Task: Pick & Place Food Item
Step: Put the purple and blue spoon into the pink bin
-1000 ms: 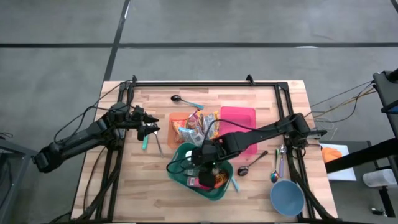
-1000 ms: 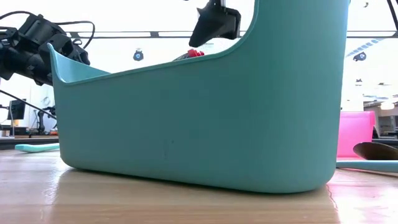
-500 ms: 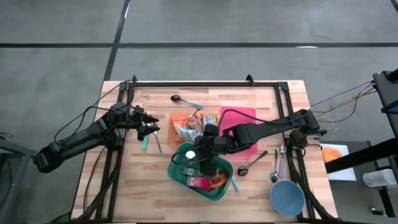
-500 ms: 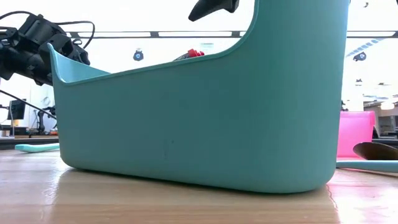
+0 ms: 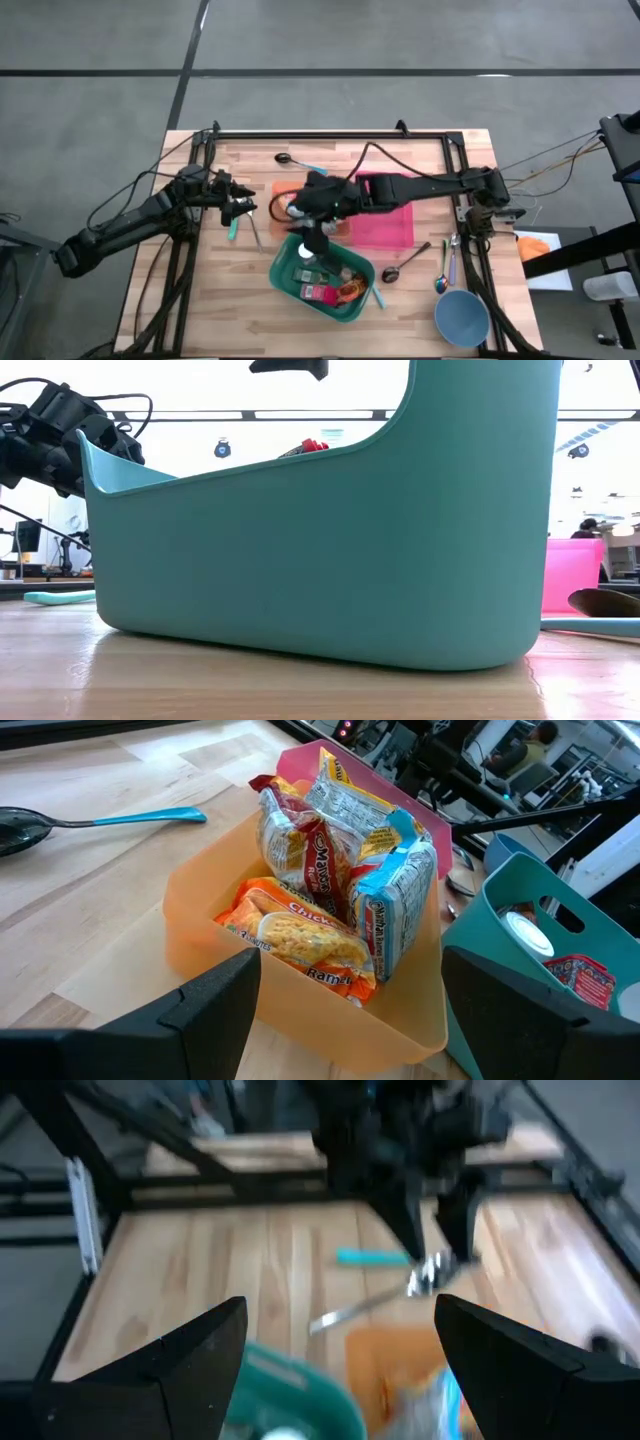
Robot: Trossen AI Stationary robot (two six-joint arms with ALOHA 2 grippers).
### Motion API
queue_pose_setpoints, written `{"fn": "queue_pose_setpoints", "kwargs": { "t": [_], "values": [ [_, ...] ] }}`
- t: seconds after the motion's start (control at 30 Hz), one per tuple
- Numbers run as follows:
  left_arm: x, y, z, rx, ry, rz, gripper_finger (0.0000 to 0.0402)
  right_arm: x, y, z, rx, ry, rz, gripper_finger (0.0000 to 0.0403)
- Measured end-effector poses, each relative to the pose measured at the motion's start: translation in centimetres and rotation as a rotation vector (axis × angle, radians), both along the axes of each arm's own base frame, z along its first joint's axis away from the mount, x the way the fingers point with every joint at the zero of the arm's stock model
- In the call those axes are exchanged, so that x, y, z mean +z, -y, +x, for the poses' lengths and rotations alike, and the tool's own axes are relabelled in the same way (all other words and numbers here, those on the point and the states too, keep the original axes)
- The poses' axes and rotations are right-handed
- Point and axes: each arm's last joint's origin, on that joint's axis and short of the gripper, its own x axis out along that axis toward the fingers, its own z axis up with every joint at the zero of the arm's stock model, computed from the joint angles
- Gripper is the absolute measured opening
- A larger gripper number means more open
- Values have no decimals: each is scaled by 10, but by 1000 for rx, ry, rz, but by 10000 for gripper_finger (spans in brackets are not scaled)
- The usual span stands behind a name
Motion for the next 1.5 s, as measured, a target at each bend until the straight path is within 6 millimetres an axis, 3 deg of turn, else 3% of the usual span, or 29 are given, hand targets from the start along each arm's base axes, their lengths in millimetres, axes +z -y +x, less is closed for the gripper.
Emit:
{"fn": "queue_pose_setpoints", "kwargs": {
  "t": [0.23, 0.4, 0.6, 0.73, 0.93, 1.17, 1.33, 1.5],
  "values": [
    [0, 0, 0, 0, 0, 0, 315, 12, 9, 9, 54, 176, -58, 319],
    [0, 0, 0, 0, 0, 0, 315, 4, 11, 14, 83, 243, -83, 319],
    [0, 0, 0, 0, -1, 0, 315, -6, 23, 11, 128, 235, -39, 319],
    [0, 0, 0, 0, 0, 0, 315, -9, 26, -3, 99, 135, 6, 319],
    [0, 0, 0, 0, 0, 0, 315, -1, 26, -45, -12, -6, 1, 319],
    [0, 0, 0, 0, -1, -1, 315, -10, 29, -111, -97, 185, 102, 319],
    [0, 0, 0, 0, -1, -1, 315, -20, 31, -153, -214, 260, 269, 319],
    [0, 0, 0, 0, -1, -1, 315, -29, 34, -186, -331, 114, 330, 319]
  ]
}}
